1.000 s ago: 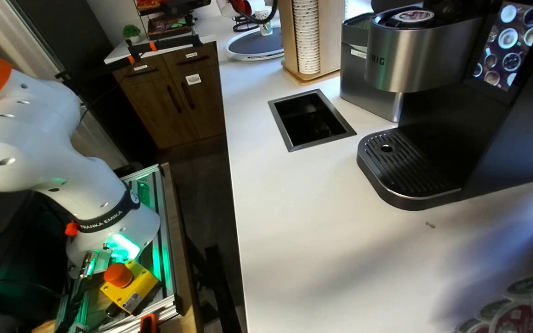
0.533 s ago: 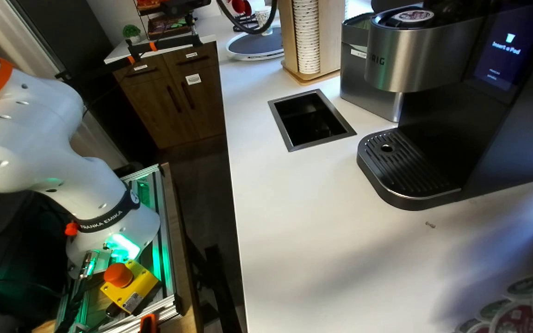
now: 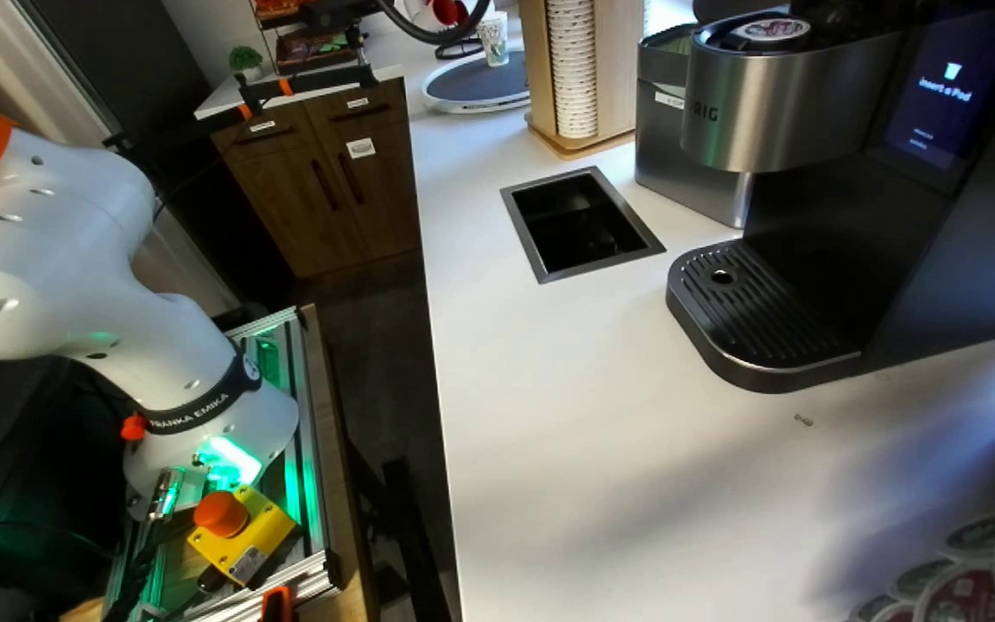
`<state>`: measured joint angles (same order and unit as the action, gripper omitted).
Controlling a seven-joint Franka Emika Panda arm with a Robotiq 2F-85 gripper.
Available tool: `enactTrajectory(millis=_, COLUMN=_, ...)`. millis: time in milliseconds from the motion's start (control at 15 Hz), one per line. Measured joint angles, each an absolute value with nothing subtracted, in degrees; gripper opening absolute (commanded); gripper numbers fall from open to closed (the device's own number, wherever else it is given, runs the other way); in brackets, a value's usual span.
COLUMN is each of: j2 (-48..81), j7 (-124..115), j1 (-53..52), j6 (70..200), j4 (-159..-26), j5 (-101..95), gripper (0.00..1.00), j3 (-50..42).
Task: Open the lid of coffee maker, then remove the coffee pod from the coffeemaker and put it in the bin and finally close the lid of the bin
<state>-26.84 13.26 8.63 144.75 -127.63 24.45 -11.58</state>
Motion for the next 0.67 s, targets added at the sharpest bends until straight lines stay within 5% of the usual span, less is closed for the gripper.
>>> enactTrajectory(millis=667, j2=-28.5, j7=17.3, j1=5.6, j6=149.2, j4=-131.0, j5=18.0, gripper=1.00, j3=-11.6)
